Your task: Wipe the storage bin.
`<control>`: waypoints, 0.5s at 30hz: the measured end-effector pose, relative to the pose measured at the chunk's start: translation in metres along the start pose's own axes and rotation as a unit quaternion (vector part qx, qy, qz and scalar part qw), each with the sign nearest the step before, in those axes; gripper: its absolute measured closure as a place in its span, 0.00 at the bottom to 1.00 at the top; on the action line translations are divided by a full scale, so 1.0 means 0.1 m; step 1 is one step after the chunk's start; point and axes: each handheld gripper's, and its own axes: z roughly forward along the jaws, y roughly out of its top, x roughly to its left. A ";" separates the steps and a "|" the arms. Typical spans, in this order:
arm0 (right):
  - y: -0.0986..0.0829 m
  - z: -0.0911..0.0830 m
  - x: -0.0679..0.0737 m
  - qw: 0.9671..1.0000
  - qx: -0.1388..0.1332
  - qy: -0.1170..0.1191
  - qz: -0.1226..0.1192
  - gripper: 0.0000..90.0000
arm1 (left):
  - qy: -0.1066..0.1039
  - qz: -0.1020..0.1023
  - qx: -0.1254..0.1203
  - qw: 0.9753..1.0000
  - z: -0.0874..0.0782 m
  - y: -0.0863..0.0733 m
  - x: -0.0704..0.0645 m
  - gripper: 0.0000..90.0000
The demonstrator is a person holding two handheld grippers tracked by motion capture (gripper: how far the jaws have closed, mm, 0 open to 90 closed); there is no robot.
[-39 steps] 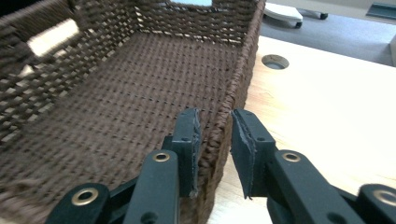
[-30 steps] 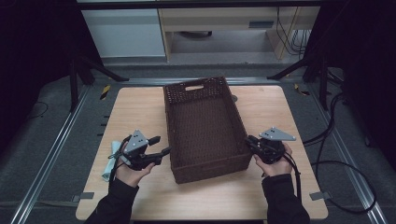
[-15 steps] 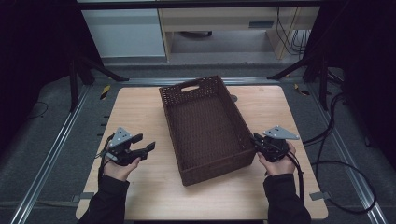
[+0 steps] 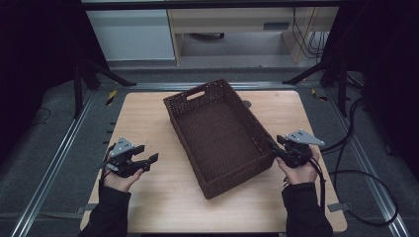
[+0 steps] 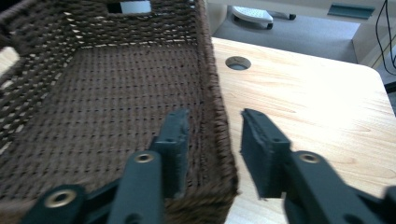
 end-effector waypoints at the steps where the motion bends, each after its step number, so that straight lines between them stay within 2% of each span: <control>1: -0.01 -0.03 0.03 1.000 -0.001 0.001 0.000 0.60 | 0.001 -0.001 -0.003 1.000 -0.01 0.00 0.01 0.36; 5: -0.07 -0.13 0.13 1.000 -0.008 0.001 0.006 0.49 | 0.006 -0.008 -0.010 1.000 -0.05 -0.02 0.05 0.36; 11: -0.13 -0.24 0.22 1.000 -0.015 0.005 0.020 0.49 | 0.010 -0.005 -0.014 1.000 -0.09 -0.02 0.05 0.36; 15: -0.17 -0.20 0.26 1.000 -0.005 0.005 0.026 0.48 | 0.010 -0.002 -0.010 1.000 -0.07 -0.03 0.04 0.36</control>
